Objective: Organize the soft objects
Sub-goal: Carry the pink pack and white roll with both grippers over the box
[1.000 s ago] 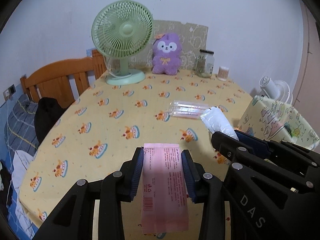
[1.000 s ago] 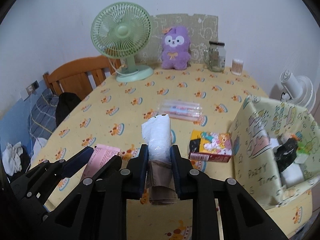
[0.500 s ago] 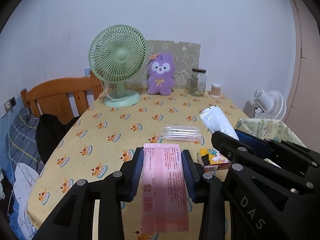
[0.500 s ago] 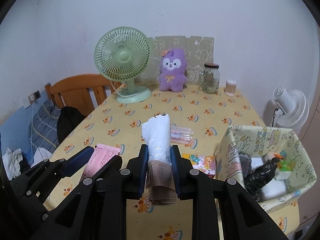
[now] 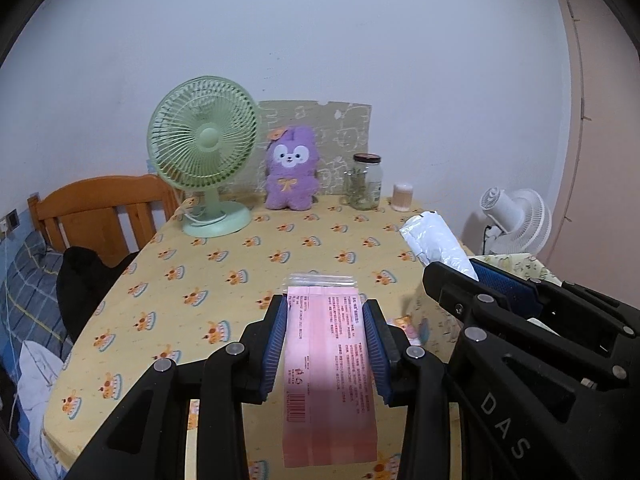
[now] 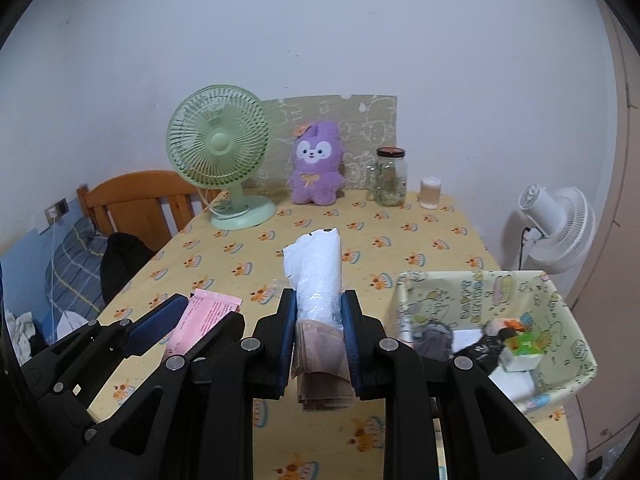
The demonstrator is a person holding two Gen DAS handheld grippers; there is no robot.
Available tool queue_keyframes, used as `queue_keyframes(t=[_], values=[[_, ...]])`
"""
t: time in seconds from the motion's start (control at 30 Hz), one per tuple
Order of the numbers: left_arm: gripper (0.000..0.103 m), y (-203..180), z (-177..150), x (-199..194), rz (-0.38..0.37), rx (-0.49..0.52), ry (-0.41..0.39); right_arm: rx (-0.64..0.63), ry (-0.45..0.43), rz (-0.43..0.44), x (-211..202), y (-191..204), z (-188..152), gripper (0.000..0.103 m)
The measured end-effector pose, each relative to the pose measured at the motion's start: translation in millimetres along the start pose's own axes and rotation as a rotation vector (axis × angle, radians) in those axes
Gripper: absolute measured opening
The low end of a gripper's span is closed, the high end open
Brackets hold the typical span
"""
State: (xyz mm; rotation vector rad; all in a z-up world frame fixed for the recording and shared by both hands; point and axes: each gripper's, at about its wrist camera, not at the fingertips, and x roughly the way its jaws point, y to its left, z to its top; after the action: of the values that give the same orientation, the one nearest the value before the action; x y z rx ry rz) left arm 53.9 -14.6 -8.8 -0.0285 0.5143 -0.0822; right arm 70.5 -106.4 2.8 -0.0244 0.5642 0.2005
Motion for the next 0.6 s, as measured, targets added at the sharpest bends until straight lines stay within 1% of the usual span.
queue_keyframes(t=[0.6], values=[[0.039,-57,16,3,-0.075,0.053,-0.034,0.062,-0.047,-0.077,-20,-56,6,0.026]])
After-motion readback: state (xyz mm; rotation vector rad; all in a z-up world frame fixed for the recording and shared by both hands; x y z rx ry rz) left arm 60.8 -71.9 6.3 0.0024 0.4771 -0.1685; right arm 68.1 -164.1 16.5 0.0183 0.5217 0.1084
